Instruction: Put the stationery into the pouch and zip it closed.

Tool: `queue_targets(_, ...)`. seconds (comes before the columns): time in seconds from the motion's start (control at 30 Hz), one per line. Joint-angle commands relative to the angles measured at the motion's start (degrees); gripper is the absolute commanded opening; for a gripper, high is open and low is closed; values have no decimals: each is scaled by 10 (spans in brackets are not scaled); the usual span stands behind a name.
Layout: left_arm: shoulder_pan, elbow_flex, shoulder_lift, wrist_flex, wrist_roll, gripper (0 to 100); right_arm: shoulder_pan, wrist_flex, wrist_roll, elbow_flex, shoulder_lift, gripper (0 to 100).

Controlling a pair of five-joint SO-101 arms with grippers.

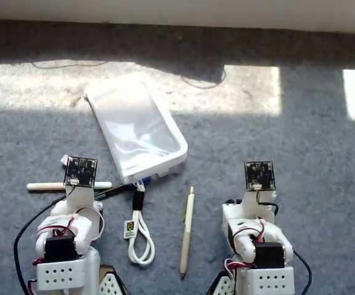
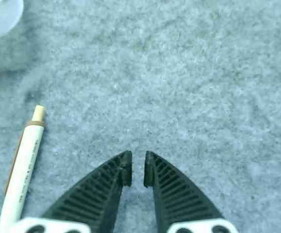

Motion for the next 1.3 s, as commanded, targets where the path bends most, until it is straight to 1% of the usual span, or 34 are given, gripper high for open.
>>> queue_targets(0.0,-2,12,0,3,2,58,2,2,6,86,-4,52)
queue_targets(0.8,0,6,0,3,2,59,2,2,6,86,-4,52)
queue_targets(1.07,-4,-74,0,5,2,56,2,1,5,86,-4,52)
queue_targets(1.27,-3,-106,0,5,2,56,2,2,4,86,-4,52)
